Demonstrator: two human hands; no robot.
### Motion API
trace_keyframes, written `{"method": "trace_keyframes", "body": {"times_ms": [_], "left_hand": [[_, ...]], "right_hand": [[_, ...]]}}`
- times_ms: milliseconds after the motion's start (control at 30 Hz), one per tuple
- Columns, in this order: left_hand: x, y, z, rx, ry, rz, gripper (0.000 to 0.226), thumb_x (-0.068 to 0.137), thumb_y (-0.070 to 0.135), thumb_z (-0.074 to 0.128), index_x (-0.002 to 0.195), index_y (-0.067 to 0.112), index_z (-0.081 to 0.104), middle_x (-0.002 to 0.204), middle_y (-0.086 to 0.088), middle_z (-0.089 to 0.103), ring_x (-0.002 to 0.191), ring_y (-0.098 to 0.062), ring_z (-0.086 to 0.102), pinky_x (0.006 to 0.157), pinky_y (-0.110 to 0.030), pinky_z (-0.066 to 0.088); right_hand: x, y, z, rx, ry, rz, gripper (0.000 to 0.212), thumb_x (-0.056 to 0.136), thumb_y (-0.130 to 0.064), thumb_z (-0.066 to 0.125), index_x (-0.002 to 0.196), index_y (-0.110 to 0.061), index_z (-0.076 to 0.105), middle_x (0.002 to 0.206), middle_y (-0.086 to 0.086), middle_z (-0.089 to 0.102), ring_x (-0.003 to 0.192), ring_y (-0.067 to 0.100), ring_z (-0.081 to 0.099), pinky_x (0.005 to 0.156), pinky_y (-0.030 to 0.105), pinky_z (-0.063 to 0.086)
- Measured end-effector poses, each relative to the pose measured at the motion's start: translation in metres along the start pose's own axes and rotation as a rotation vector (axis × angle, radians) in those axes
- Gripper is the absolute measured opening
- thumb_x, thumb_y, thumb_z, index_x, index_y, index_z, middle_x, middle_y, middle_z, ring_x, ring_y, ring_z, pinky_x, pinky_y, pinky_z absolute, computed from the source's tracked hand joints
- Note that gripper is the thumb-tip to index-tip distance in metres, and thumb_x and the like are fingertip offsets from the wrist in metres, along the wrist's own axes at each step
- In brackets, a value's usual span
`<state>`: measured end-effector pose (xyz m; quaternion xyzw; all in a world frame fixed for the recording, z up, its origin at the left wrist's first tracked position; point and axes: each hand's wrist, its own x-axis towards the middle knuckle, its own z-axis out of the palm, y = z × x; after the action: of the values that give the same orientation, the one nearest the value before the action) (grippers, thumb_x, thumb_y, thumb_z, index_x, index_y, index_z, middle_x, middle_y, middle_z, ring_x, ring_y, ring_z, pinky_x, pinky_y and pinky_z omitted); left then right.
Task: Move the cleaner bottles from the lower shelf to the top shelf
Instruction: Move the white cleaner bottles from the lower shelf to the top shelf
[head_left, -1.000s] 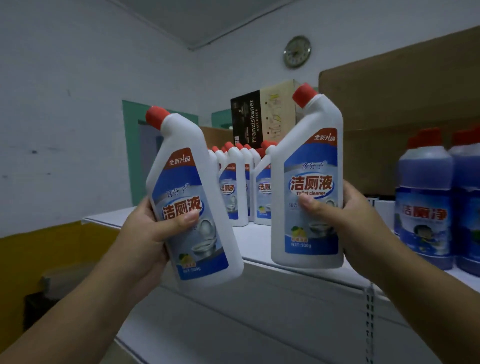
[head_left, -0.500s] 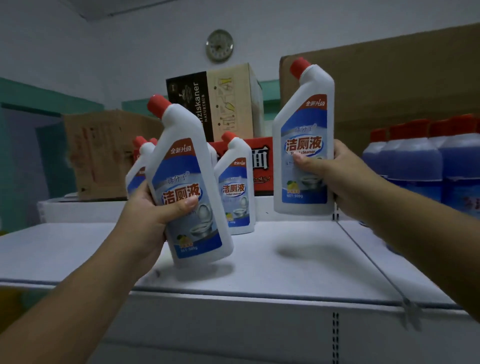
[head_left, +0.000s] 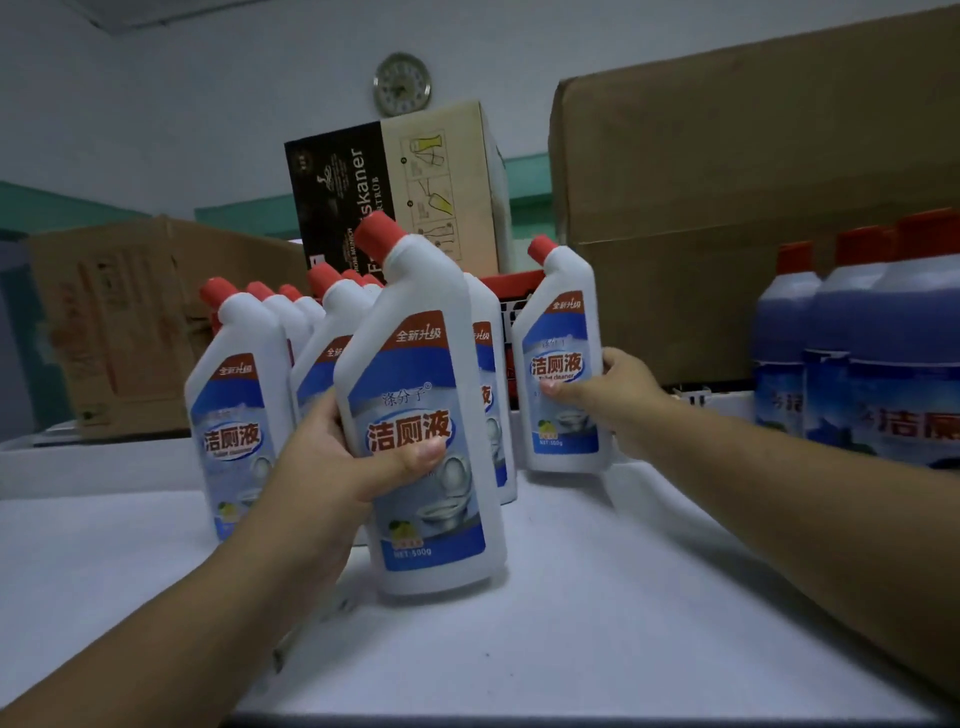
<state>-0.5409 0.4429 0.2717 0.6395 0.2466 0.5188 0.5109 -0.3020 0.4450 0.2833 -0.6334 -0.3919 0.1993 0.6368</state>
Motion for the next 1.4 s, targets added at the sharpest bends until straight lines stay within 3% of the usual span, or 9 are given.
{"method": "trace_keyframes", "body": {"times_ms": [367, 567, 700, 800, 867, 933, 1033, 1233, 1400], "left_hand": [[0.023, -0.014, 0.005, 0.003, -0.102, -0.058, 0.064, 0.039, 0.024, 0.080, 0.100, 0.031, 0.062, 0.095, 0.003, 0.075, 0.092, -0.026, 0.071, 0.082, -0.056, 0.055], [0.021, -0.019, 0.008, 0.066, -0.089, 0.029, 0.061, 0.042, 0.030, 0.077, 0.098, 0.041, 0.056, 0.096, 0.013, 0.071, 0.092, -0.017, 0.069, 0.080, -0.048, 0.057], [0.018, -0.025, 0.005, 0.126, -0.086, 0.148, 0.076, 0.045, 0.025, 0.079, 0.111, 0.047, 0.048, 0.104, 0.021, 0.066, 0.093, -0.001, 0.067, 0.071, -0.029, 0.059], [0.011, -0.025, 0.001, 0.256, -0.091, 0.354, 0.097, 0.052, 0.024, 0.079, 0.132, 0.052, 0.031, 0.124, 0.028, 0.051, 0.110, 0.010, 0.055, 0.073, -0.009, 0.052], [0.006, -0.020, -0.004, 0.543, -0.065, 0.668, 0.093, 0.063, 0.033, 0.080, 0.138, 0.043, 0.027, 0.146, 0.012, 0.035, 0.128, 0.004, 0.040, 0.088, -0.001, 0.041], [0.003, -0.015, -0.006, 0.975, -0.119, 1.050, 0.067, 0.079, 0.040, 0.066, 0.137, 0.030, 0.035, 0.153, -0.004, 0.026, 0.142, -0.018, 0.022, 0.115, -0.021, 0.024], [0.010, -0.021, -0.008, 1.434, -0.404, 1.429, 0.043, 0.089, 0.041, 0.043, 0.129, 0.025, 0.045, 0.148, -0.004, 0.032, 0.143, -0.032, 0.018, 0.113, -0.060, 0.001], [0.034, -0.037, -0.005, 1.737, -0.557, 1.401, 0.046, 0.091, 0.047, 0.037, 0.130, 0.027, 0.052, 0.144, -0.005, 0.049, 0.142, -0.031, 0.018, 0.109, -0.068, -0.003], [0.052, -0.043, -0.002, 1.751, -0.547, 1.411, 0.041, 0.091, 0.048, 0.036, 0.118, 0.026, 0.059, 0.133, -0.006, 0.059, 0.137, -0.033, 0.025, 0.106, -0.070, 0.004]], "right_hand": [[0.012, 0.027, 0.007, -0.314, -0.067, -0.119, 0.049, 0.079, -0.034, 0.068, 0.122, -0.022, 0.048, 0.119, 0.002, 0.059, 0.104, 0.019, 0.059, 0.088, 0.043, 0.052], [-0.006, -0.014, -0.008, -0.668, 0.323, -0.370, 0.065, 0.086, -0.046, 0.059, 0.140, -0.020, 0.033, 0.138, 0.006, 0.036, 0.126, 0.023, 0.039, 0.099, 0.040, 0.041], [-0.048, -0.004, -0.018, -0.869, -0.134, -0.355, 0.055, 0.086, -0.050, 0.054, 0.135, -0.029, 0.040, 0.131, -0.004, 0.043, 0.115, 0.013, 0.045, 0.093, 0.030, 0.043], [-0.073, 0.025, -0.021, -1.112, -0.576, -0.191, 0.074, 0.080, -0.071, 0.034, 0.146, -0.040, 0.018, 0.156, -0.013, 0.012, 0.141, 0.012, 0.019, 0.114, 0.032, 0.020], [-0.071, 0.031, -0.022, -1.208, -0.707, -0.125, 0.082, 0.074, -0.075, 0.019, 0.148, -0.042, 0.006, 0.159, -0.014, -0.003, 0.145, 0.009, 0.001, 0.119, 0.035, 0.004], [-0.066, 0.033, -0.022, -1.257, -0.736, -0.124, 0.079, 0.077, -0.073, 0.016, 0.148, -0.042, 0.003, 0.159, -0.014, -0.004, 0.145, 0.007, -0.003, 0.119, 0.036, -0.001], [-0.063, 0.035, -0.022, -1.224, -0.735, -0.159, 0.081, 0.074, -0.076, 0.018, 0.147, -0.043, 0.007, 0.159, -0.014, -0.001, 0.145, 0.007, 0.000, 0.119, 0.040, 0.001], [-0.066, 0.036, -0.020, -1.186, -0.695, -0.179, 0.092, 0.064, -0.082, 0.016, 0.147, -0.042, 0.014, 0.159, -0.012, 0.005, 0.145, 0.007, 0.004, 0.119, 0.040, 0.003], [-0.068, 0.033, -0.020, -1.190, -0.685, -0.153, 0.074, 0.081, -0.072, 0.027, 0.147, -0.041, 0.015, 0.159, -0.013, 0.004, 0.145, 0.007, 0.005, 0.119, 0.036, 0.003]]}}
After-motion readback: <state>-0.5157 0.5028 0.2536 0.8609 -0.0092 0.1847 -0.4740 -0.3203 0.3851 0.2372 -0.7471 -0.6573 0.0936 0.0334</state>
